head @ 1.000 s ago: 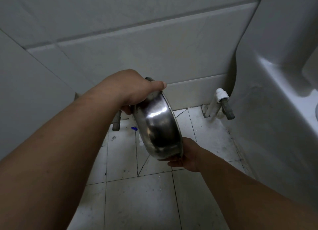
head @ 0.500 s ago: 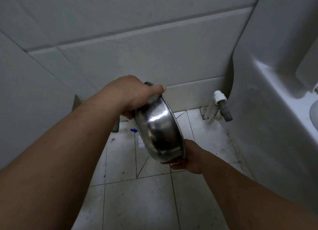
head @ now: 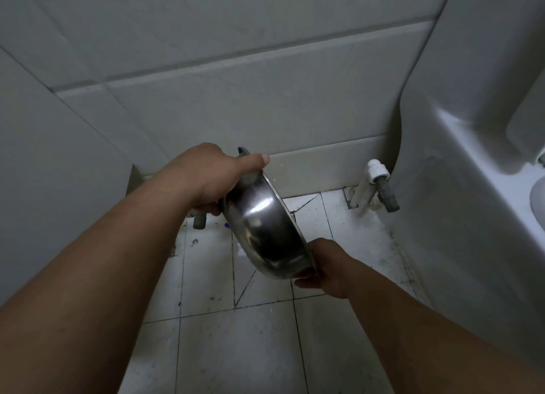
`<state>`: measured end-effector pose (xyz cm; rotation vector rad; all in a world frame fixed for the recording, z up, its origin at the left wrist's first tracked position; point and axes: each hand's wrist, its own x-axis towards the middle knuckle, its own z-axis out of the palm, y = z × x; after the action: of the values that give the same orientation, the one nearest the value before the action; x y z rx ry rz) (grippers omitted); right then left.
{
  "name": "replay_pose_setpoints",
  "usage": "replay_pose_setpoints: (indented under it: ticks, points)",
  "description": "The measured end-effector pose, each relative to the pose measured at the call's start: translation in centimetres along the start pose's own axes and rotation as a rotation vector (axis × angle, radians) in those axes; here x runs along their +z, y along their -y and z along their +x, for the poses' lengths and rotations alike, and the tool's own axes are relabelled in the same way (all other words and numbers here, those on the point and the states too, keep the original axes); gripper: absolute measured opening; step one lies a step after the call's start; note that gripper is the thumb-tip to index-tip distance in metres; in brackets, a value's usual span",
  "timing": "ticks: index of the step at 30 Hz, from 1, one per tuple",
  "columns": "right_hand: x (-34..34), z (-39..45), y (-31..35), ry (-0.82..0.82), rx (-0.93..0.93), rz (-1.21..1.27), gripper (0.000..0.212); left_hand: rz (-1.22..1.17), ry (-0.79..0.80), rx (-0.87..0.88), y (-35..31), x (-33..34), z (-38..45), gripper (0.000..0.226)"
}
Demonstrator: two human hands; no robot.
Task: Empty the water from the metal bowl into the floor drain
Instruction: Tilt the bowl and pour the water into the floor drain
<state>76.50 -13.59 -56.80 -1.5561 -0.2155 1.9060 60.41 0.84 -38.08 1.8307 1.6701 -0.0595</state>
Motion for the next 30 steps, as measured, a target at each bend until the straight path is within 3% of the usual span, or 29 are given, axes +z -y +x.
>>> replay_pose_setpoints:
  ticks: [8, 22, 30]
  points:
    - [-0.3, 0.1, 0.3, -0.054, -0.012, -0.021, 0.021, -0.044, 0.012, -0.008, 1.5, -0.1, -1.4, 0.079]
    - [-0.5, -0.4, 1.3, -0.199, -0.042, -0.095, 0.022, -0.308, 0.026, -0.025, 5.6, 1.7, -2.3, 0.057]
    - [-1.0, -0.1, 2.8, -0.394, -0.083, -0.27, 0.02, -0.513, 0.04, 0.032, 8.3, 3.6, -3.4, 0.05]
